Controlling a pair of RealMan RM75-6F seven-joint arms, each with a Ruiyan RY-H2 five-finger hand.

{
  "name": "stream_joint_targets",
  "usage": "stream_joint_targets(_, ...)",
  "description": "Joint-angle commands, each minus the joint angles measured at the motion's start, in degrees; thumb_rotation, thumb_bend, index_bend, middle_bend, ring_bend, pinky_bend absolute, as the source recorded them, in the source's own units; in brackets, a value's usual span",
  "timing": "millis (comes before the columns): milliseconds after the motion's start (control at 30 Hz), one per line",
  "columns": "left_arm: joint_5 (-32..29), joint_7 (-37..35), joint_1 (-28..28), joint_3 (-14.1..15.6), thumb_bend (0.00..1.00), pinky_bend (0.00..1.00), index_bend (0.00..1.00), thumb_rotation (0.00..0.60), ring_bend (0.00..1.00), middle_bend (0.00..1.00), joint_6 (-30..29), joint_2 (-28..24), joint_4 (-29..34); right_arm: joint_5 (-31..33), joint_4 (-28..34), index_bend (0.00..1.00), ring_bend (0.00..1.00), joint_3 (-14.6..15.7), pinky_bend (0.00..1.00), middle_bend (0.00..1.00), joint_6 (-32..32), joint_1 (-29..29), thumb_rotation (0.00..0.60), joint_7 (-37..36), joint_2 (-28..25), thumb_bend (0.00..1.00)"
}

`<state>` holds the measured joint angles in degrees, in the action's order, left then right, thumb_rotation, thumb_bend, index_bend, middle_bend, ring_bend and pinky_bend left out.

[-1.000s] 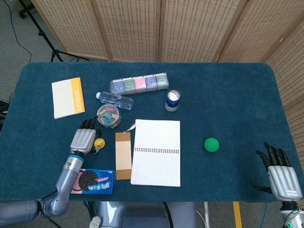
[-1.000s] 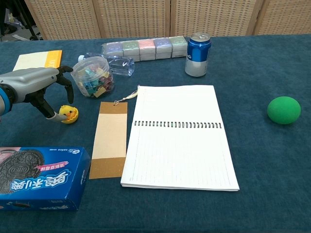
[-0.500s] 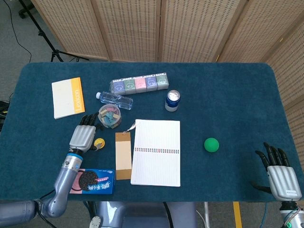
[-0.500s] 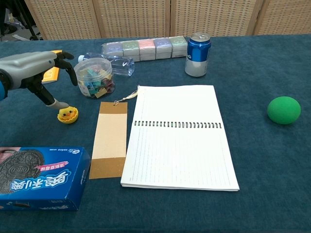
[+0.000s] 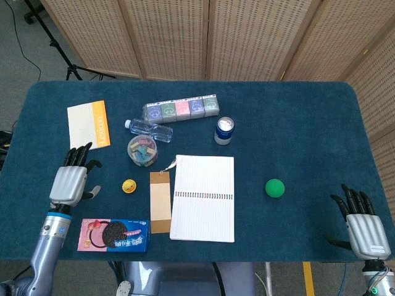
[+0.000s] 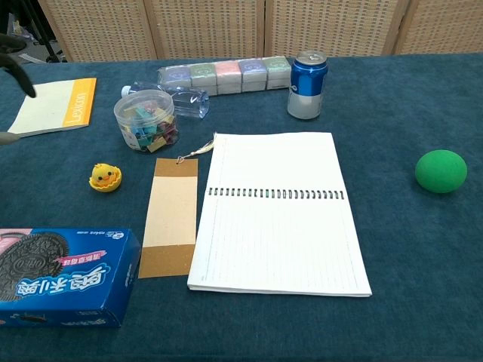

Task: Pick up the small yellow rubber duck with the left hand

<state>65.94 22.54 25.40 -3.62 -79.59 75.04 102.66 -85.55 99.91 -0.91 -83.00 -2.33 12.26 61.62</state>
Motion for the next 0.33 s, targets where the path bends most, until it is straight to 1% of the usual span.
stream_joint_targets(33,5.02,-5.19,-4.95,3.72,0.21,0.0,0.38,0.6,0.0,0.0,-4.74,-1.93,-3.6,-0.06,-0.08,0.16,0.0,-0.03,0.02,0.0,-0.03,-0.06,0.6,0.23,0.21,0.0)
stream_joint_targets(167,8.5,-8.93,-9.52,5.95,0.21,0.0,0.37,0.6,0.0,0.0,-8.81,-1.58,-7.8,0.19,-0.25,0.16,0.0,-0.08,0.02,0.0,0.09,-0.11,0.6,0.65,0.5,0.0)
stream_joint_targets(333,10.89,-12.19,-13.03,6.58,0.21,0.0,0.36,0.6,0.0,0.0,-11.71,-0.56,-10.84,0.19,-0.42,0.16,0.0,-0.01,0.02,0.0,0.24,-0.18,0.6,0.93,0.78,0.0)
